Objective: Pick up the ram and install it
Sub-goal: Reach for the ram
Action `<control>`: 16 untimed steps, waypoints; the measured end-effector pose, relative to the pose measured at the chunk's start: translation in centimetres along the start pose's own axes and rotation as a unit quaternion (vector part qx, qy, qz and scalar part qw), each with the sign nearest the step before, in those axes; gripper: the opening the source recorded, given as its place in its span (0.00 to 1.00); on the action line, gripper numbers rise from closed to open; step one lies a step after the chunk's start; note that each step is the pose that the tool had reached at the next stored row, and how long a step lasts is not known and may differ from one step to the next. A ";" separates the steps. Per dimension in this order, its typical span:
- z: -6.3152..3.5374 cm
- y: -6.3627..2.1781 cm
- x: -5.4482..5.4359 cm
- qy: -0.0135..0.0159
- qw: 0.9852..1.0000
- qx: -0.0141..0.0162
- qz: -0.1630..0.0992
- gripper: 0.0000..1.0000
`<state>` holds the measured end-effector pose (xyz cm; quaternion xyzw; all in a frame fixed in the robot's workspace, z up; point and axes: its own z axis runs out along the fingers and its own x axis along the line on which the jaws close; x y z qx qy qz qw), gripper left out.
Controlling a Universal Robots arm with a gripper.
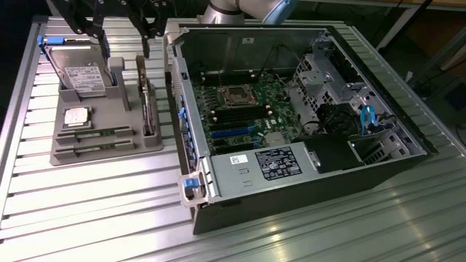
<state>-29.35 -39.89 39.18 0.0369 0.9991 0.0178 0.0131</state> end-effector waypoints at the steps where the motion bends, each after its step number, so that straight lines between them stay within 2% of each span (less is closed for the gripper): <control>1: -0.01 -0.06 0.9 0.000 1.000 0.000 0.000 0.64; 5: -0.03 -0.20 2.7 0.000 1.000 0.000 -0.001 0.64; 8: -0.04 -0.25 3.3 0.000 1.000 0.000 -0.001 0.64; 12: -0.05 -0.25 3.4 0.000 1.000 0.000 -0.001 0.64; 16: -0.07 -0.34 4.7 0.000 1.000 0.000 -0.001 0.64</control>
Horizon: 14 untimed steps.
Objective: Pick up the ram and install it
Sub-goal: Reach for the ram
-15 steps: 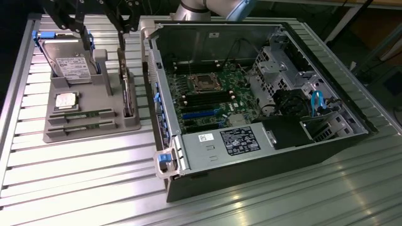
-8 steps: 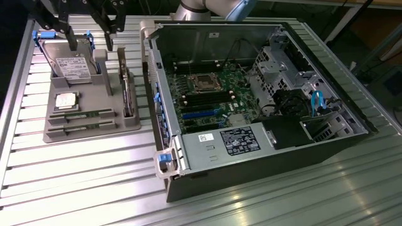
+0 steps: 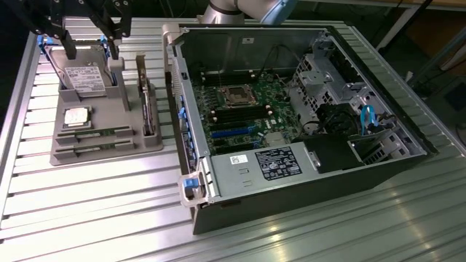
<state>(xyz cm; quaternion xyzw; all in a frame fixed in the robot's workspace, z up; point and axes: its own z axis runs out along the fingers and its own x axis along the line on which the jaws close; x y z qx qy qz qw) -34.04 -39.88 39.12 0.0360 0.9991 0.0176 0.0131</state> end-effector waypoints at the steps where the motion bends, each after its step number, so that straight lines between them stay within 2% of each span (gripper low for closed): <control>1: 0.00 -0.03 0.5 0.000 1.000 0.000 0.000 0.64; 7: -0.02 -0.16 2.1 0.000 1.000 0.000 0.000 0.64; 14: 0.08 -0.16 2.2 0.000 1.000 0.000 0.000 0.64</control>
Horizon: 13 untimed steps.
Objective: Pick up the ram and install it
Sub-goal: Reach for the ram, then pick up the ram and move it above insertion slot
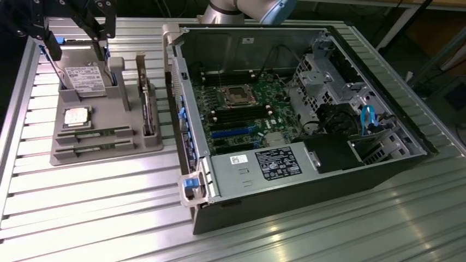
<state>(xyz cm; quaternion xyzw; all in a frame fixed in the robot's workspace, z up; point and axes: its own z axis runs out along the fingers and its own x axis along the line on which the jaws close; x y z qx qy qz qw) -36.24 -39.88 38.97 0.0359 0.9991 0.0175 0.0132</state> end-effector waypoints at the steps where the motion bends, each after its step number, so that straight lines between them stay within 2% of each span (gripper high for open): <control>1: 0.05 0.00 0.0 0.000 1.000 0.000 0.000 0.64; 13: 0.05 0.00 0.0 0.000 1.000 0.000 0.000 0.64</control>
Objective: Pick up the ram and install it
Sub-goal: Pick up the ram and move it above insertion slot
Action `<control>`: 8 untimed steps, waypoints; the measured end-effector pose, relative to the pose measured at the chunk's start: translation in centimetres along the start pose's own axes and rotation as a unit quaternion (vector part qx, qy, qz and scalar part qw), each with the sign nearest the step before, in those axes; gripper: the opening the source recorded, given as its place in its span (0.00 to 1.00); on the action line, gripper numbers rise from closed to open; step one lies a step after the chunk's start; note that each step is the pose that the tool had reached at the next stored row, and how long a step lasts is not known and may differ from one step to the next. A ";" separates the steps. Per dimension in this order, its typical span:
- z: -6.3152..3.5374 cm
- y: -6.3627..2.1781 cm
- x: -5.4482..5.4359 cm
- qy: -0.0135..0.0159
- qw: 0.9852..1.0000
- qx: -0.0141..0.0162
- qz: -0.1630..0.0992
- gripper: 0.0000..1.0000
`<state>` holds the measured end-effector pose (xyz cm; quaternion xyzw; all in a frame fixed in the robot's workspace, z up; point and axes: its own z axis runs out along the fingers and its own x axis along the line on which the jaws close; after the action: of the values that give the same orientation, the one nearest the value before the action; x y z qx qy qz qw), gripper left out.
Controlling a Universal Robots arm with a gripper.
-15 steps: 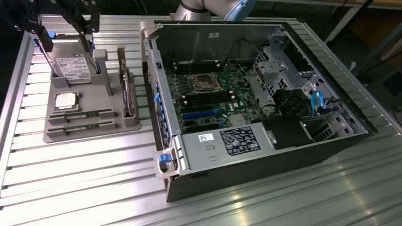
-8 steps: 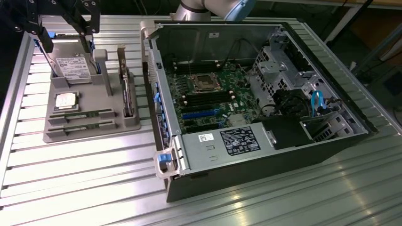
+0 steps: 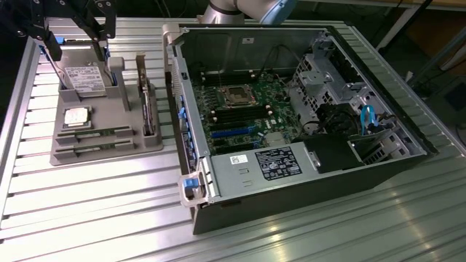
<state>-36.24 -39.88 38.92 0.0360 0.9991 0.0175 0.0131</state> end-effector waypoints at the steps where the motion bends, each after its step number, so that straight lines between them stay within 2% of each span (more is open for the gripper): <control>1: 0.00 0.00 0.0 0.000 1.000 0.000 0.000 0.64; 2: 0.00 0.00 0.0 0.000 1.000 0.000 0.000 0.64; 4: 0.19 -0.01 0.0 -0.001 1.000 0.006 0.000 0.64; 6: 0.44 -0.01 0.0 -0.001 1.000 0.009 0.000 0.64; 8: 1.00 -0.04 0.0 -0.002 1.000 0.012 0.000 0.64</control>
<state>-36.25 -39.89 37.91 0.0358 0.9992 0.0051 0.0143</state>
